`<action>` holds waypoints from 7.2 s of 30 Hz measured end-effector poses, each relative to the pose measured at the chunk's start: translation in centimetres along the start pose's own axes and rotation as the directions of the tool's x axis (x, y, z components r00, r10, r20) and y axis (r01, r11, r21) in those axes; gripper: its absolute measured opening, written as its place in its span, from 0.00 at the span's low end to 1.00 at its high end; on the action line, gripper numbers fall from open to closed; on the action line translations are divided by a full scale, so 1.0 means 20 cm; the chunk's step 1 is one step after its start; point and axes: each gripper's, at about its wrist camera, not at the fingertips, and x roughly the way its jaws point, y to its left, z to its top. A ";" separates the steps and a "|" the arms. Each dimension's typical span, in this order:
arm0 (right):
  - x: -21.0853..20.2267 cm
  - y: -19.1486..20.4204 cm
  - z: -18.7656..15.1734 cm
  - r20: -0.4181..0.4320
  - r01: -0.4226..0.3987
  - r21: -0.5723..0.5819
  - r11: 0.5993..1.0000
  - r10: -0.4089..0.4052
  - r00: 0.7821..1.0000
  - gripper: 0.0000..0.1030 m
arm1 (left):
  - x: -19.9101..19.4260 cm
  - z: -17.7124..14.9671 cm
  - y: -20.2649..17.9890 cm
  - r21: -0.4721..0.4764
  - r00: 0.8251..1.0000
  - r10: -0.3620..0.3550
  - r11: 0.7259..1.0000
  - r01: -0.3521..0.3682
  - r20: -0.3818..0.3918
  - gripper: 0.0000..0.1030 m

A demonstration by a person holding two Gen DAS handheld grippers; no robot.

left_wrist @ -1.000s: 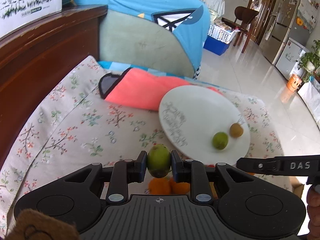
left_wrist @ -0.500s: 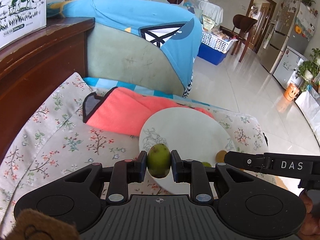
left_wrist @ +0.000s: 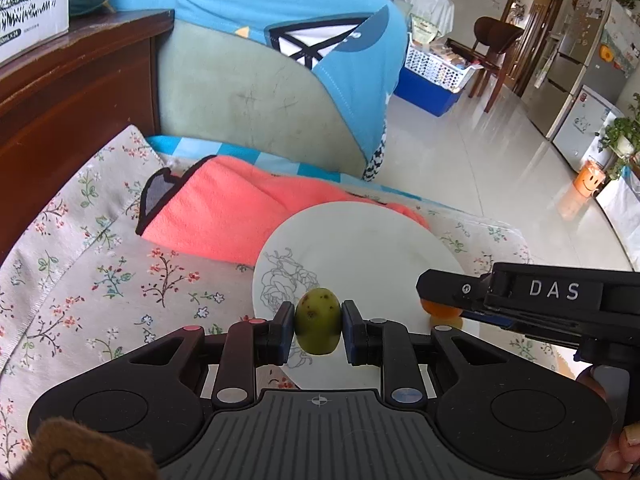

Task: Organize fruits
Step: 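Carry the orange and green fruit onto the plate and open both tools, then withdraw both tools from the plate toward the remaining fruits, then grasp a large green lime with the right tool while the left tool grasps a red tomato, then carry the lime and tomato onto the white plate and open both tools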

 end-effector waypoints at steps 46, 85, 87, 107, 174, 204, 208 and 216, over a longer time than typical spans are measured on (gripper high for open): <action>-0.15 0.08 -0.13 0.020 0.055 -0.138 0.989 -0.052 0.998 0.64 | -0.26 -0.05 0.16 -0.050 0.994 0.105 0.993 -0.104 0.014 0.64; -0.17 0.22 -0.76 -0.169 -0.008 -0.388 0.922 -0.063 0.984 0.55 | -0.37 -0.47 0.34 -0.047 0.990 0.089 0.994 -0.095 -0.107 0.64; -0.16 0.23 -0.76 -0.166 -0.008 -0.392 0.920 -0.062 0.984 0.54 | -0.37 -0.47 0.33 -0.048 0.991 0.082 0.995 -0.088 -0.104 0.64; -0.23 0.19 -0.75 -0.146 0.031 -0.422 0.906 -0.102 0.984 0.33 | -0.31 -0.54 0.19 0.054 0.990 0.045 0.998 -0.038 -0.137 0.63; -0.37 0.14 -0.37 0.014 0.036 -0.251 0.967 -0.033 0.999 0.33 | -0.39 -0.18 0.01 0.005 0.993 -0.027 1.000 0.027 0.117 0.23; 0.03 -0.04 0.02 0.033 0.062 -0.054 0.997 -0.061 0.998 0.33 | 0.09 0.05 0.08 -0.107 0.999 -0.048 0.993 0.050 0.022 0.23; 0.08 -0.06 0.03 0.009 0.064 -0.030 0.998 -0.063 0.998 0.33 | 0.14 0.05 0.09 -0.124 0.999 -0.054 0.991 0.054 0.005 0.23; 0.11 -0.07 0.04 0.016 0.068 -0.014 0.998 -0.068 0.998 0.36 | 0.18 0.05 0.10 -0.151 0.999 -0.053 0.987 0.051 -0.009 0.25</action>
